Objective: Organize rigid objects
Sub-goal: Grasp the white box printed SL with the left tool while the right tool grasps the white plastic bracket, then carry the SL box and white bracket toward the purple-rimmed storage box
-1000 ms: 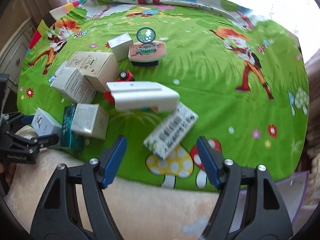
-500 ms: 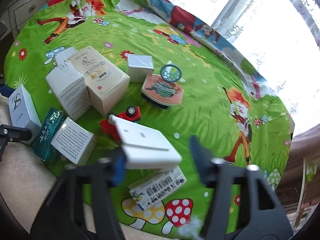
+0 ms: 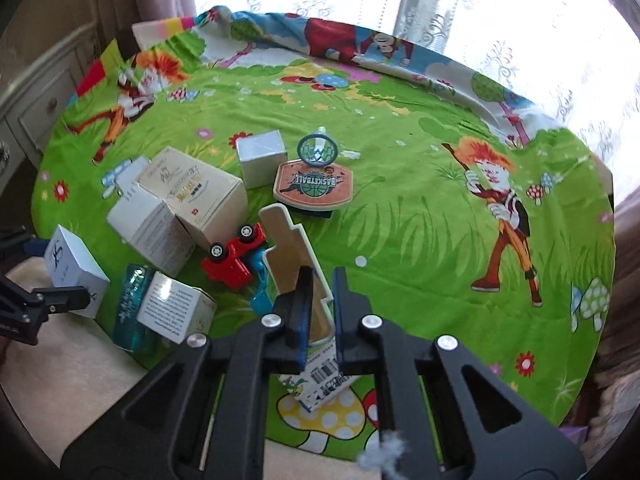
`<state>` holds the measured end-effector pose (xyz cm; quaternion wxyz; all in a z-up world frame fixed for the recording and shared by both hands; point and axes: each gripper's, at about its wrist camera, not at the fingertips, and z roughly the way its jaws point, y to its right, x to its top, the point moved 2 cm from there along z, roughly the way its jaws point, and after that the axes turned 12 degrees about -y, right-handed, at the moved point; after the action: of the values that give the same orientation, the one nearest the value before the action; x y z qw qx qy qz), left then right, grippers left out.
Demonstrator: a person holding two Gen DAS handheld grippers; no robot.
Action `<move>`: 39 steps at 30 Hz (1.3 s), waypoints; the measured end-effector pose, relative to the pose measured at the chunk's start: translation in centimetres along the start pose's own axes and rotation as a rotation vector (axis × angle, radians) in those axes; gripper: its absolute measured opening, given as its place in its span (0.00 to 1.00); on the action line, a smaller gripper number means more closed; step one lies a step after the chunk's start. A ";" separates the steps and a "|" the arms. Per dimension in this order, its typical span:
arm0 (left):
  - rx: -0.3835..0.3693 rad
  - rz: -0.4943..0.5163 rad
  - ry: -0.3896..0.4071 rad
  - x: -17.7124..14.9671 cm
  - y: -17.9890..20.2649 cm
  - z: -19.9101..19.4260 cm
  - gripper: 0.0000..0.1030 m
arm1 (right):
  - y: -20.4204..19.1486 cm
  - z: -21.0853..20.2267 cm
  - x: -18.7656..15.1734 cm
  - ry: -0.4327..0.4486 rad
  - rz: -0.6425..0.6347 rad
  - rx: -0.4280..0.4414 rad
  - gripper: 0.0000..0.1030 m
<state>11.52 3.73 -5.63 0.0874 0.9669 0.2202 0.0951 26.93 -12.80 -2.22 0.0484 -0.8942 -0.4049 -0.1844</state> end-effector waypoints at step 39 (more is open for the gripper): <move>-0.077 0.306 0.080 -0.2 16.9 -3.2 0.85 | 8.8 -9.2 -13.2 0.086 0.443 0.049 0.12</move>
<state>17.49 -10.94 0.98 0.1002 0.9805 0.0701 0.1539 22.80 -30.14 2.02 0.1265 -0.9512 -0.2006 -0.1976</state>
